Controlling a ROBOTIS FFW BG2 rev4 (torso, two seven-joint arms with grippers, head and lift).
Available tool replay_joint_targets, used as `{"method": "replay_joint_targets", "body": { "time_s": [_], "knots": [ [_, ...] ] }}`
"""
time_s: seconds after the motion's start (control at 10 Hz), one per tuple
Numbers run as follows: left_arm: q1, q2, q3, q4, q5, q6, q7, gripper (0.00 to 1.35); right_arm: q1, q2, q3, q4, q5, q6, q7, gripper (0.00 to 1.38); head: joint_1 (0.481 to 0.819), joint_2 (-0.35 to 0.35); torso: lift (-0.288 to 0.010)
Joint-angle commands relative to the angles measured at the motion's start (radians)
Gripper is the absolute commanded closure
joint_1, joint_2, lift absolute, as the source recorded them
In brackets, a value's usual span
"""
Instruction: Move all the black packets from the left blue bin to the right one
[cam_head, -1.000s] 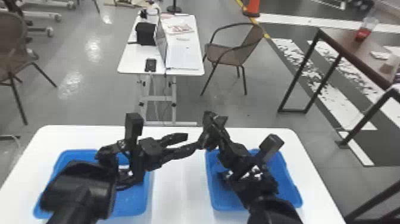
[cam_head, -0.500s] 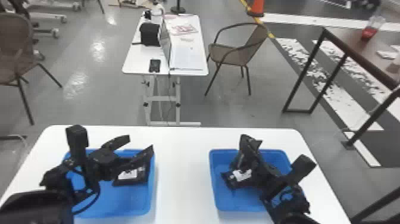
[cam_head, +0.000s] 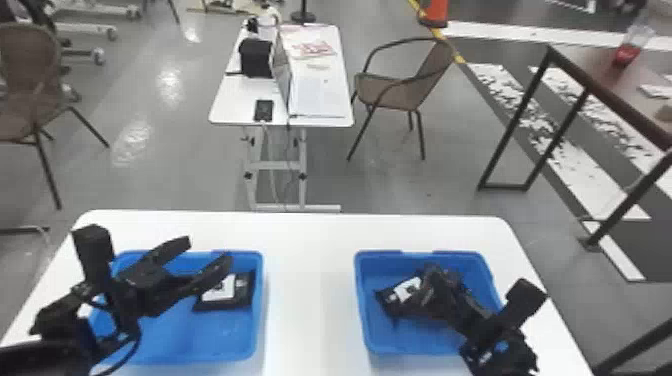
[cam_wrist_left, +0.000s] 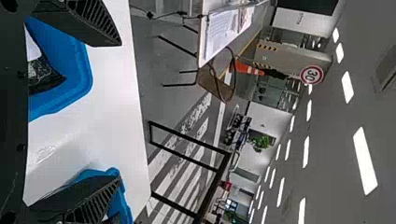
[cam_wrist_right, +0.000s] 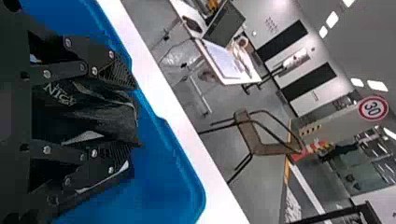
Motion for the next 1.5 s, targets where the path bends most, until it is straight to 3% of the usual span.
{"method": "replay_joint_targets", "body": {
  "time_s": [0.0,0.2,0.3,0.4,0.5,0.8,0.9,1.2,1.4],
  "knots": [
    [0.009,0.004,0.005,0.001,-0.024,-0.002,0.000,0.07,0.056,0.012,-0.003,-0.093,0.011,-0.053,-0.028,0.07,0.695,-0.149,0.000],
    [0.006,0.004,0.028,0.001,-0.108,-0.003,0.000,0.16,0.158,0.035,-0.003,-0.323,0.112,-0.098,-0.069,0.21,0.695,-0.161,0.000],
    [-0.007,-0.001,0.043,-0.001,-0.201,0.012,0.000,0.16,0.205,0.058,-0.003,-0.436,0.161,-0.102,-0.083,0.23,0.695,-0.156,0.000],
    [-0.027,-0.002,0.051,0.001,-0.321,0.066,-0.001,0.16,0.239,0.077,-0.002,-0.504,0.150,-0.121,-0.083,0.23,0.695,-0.149,0.000],
    [-0.051,0.007,0.045,0.011,-0.433,0.142,-0.011,0.16,0.259,0.077,0.006,-0.547,0.129,-0.125,-0.082,0.23,0.695,-0.127,0.000],
    [-0.212,0.047,-0.067,0.254,-0.588,0.147,-0.061,0.22,0.273,0.077,0.020,-0.608,0.051,-0.127,-0.045,0.23,0.695,-0.087,0.000],
    [-0.274,0.045,-0.097,0.363,-0.603,0.118,-0.061,0.22,0.271,0.077,0.020,-0.613,0.043,-0.127,-0.040,0.23,0.695,-0.086,0.000],
    [-0.366,-0.014,-0.080,0.518,-0.807,0.090,-0.017,0.22,0.282,0.077,0.027,-0.619,0.006,-0.144,-0.016,0.23,0.695,-0.100,0.000],
    [-0.387,-0.008,-0.089,0.588,-0.814,0.078,0.023,0.22,0.294,0.077,0.050,-0.648,0.015,-0.164,-0.016,0.23,0.695,-0.095,0.000]
  ]
}}
